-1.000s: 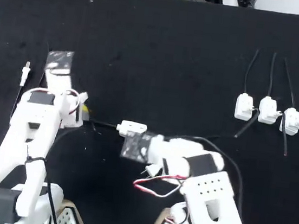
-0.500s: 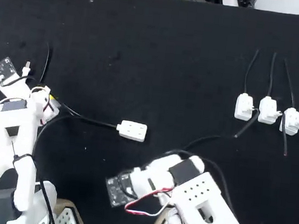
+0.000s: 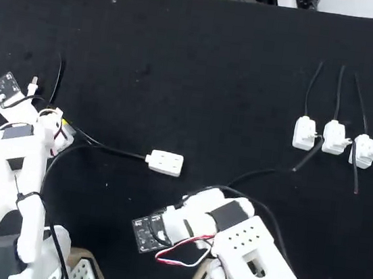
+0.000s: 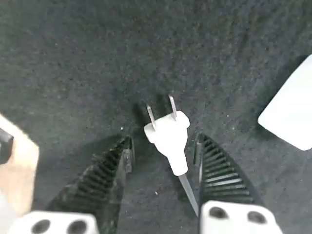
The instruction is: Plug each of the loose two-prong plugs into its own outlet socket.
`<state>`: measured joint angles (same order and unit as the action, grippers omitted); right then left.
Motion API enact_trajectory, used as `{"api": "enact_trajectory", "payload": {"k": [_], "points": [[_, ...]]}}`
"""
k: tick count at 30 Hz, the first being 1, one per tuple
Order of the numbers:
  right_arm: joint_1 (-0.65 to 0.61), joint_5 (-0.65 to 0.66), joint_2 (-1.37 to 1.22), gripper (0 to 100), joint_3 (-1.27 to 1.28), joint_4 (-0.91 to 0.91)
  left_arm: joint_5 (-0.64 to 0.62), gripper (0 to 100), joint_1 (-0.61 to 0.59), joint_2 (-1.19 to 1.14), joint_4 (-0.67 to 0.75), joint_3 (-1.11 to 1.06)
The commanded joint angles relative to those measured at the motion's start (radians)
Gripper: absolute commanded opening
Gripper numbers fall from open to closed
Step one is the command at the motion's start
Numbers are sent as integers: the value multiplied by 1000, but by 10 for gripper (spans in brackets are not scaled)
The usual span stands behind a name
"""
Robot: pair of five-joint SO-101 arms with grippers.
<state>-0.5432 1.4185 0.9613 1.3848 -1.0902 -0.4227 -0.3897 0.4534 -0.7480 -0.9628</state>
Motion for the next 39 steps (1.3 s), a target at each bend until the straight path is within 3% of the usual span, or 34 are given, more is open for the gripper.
{"api": "enact_trajectory", "payload": {"k": [1, 5, 11, 17, 21, 28, 35, 39], "points": [[21, 8, 5, 129, 7, 55, -9, 231, -8, 12, 11, 2], [21, 9, 5, 12, 62, 109, -8, 231, -10, 14, 8, 2], [69, -29, 12, 11, 12, 61, -8, 231, -10, 14, 11, 2], [81, -221, 5, 11, -259, -219, -8, 231, -10, 14, 11, 2], [92, -218, 5, 20, -225, -233, -8, 231, -10, 14, 12, 2], [81, -86, 5, 390, -87, -87, -6, 231, -10, 9, 12, 2], [77, -26, 4, 241, 21, 143, -5, 231, -10, 9, 12, 2], [83, -21, 7, 227, 44, 130, -5, 231, -5, 9, 12, 2]]}}
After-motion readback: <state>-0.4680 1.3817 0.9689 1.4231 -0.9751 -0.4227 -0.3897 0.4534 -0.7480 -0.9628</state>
